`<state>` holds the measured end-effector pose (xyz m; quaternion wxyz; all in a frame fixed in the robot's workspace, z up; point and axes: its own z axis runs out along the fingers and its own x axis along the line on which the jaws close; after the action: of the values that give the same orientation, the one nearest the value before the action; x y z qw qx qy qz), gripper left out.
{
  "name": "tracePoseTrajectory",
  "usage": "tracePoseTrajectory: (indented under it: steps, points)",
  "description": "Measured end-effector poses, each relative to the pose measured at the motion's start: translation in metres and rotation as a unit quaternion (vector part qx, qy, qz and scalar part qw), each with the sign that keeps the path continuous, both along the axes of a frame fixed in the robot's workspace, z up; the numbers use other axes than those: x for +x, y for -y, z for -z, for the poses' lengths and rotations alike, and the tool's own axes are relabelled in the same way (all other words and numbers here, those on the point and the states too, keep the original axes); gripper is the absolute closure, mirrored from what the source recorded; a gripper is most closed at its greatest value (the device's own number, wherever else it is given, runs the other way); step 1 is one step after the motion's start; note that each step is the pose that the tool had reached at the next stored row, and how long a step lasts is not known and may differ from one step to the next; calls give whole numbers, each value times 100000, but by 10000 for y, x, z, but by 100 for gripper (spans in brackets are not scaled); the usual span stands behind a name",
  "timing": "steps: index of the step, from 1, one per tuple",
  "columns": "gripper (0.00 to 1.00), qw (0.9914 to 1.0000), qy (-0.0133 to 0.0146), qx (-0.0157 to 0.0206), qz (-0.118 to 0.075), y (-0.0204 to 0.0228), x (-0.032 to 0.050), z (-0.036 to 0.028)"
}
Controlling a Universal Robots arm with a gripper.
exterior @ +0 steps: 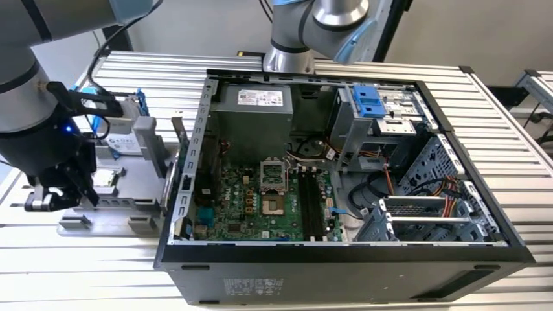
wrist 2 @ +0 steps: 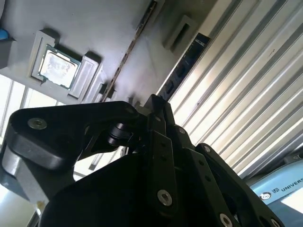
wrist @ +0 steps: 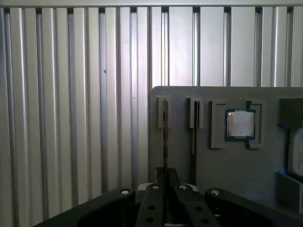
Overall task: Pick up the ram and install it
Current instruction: 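Pick up the ram and move it above insertion slot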
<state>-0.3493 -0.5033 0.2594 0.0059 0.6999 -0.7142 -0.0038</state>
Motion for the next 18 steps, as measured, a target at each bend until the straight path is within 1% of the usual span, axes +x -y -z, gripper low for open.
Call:
tracePoseTrajectory:
  steps: [5, 8, 15, 18]
  points:
    - [100, 100000, 9, -2, -3, 0, 0, -81]
    - [100, 100000, 18, 7, -2, 0, 0, -161]
    - [100, 100000, 15, 5, -4, 0, -1, -445]
    - [100, 100000, 16, 5, -1, 0, -1, -555]
